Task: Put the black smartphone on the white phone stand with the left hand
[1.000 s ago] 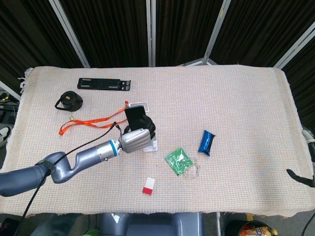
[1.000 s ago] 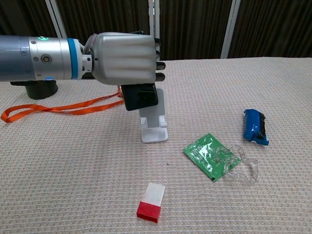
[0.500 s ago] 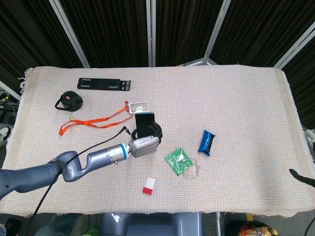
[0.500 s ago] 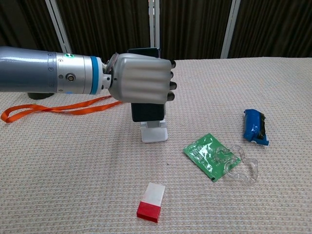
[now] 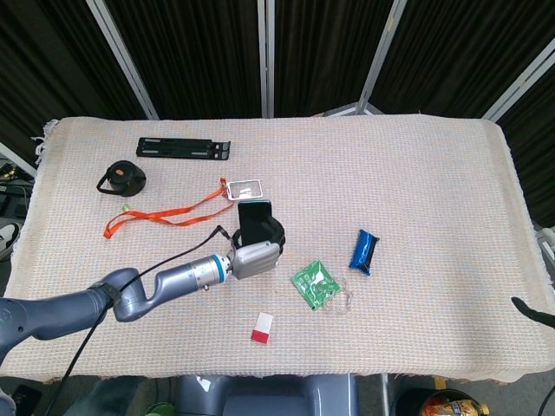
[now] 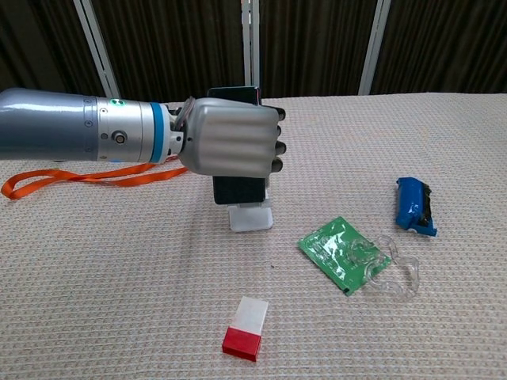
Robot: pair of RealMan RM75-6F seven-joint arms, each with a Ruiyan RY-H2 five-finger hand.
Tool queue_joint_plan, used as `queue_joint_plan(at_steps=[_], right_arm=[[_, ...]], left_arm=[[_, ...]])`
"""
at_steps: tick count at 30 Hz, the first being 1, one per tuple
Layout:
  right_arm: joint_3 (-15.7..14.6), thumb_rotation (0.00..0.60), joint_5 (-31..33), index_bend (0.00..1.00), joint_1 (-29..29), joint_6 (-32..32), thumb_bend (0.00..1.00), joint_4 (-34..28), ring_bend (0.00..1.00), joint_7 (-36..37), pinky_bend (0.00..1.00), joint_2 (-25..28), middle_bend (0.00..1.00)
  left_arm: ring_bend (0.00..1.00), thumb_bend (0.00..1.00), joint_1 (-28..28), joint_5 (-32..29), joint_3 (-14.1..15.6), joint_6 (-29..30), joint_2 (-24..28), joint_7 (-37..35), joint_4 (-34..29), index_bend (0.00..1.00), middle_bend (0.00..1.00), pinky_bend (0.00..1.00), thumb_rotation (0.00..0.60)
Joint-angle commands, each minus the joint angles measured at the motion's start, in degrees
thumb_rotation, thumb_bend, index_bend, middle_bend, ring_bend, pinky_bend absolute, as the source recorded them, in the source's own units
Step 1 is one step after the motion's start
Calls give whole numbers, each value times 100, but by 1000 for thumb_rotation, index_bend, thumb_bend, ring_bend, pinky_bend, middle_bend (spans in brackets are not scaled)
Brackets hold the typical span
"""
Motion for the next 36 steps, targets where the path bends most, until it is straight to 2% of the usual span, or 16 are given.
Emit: queue_joint_plan(at_steps=[1, 4, 7, 10, 12, 18, 24, 29, 33, 36], right_arm=[[0, 600, 1, 0, 1, -7, 0, 0, 0, 5, 0, 2, 0], [1, 600, 5, 0, -2, -6, 0, 2, 0, 10, 0, 11, 0], [2, 600, 9, 0, 5, -21, 0, 5, 0, 13, 0, 8, 0], [3, 600, 12, 0, 5, -25, 0, 6, 0, 20, 0, 14, 0], [2, 600, 11, 0, 4, -26, 0, 3, 0, 25, 0, 18, 0], [-4, 600, -2, 0, -5, -22, 0, -7, 0, 31, 0, 35, 0], [-8, 600, -15, 0, -10, -23, 0, -12, 0, 69, 0, 55, 0], [-25, 600, -79, 0, -25, 0, 0, -31, 0, 126, 0, 82, 0], [-61, 600, -216, 0, -68, 88, 0, -83, 0, 186, 0, 124, 0], [-87, 600, -303, 0, -90, 132, 0, -104, 0, 226, 0, 145, 0]], left_arm=[[448, 0, -1, -18, 22, -6, -44, 3, 32, 569, 388, 378, 600], [413, 0, 10, -55, 30, 3, -104, 22, 70, 503, 338, 365, 600], [282, 0, 45, -116, 17, 44, -162, 68, 98, 302, 168, 327, 600], [175, 0, 53, -120, 26, 89, -187, 95, 109, 156, 35, 283, 600], [139, 0, 51, -99, 40, 129, -204, 108, 116, 118, 4, 267, 600], [39, 0, 32, -66, 74, 198, -228, 107, 133, 12, 0, 204, 600], [0, 0, 67, -28, 91, 370, -108, 58, 14, 0, 0, 157, 600], [0, 0, 288, -75, 2, 874, 182, -70, -314, 0, 0, 151, 600], [0, 0, 887, -431, -268, 1915, 646, -473, -983, 0, 0, 139, 600], [0, 0, 1563, -997, -444, 2801, 804, -960, -1546, 0, 0, 112, 600]])
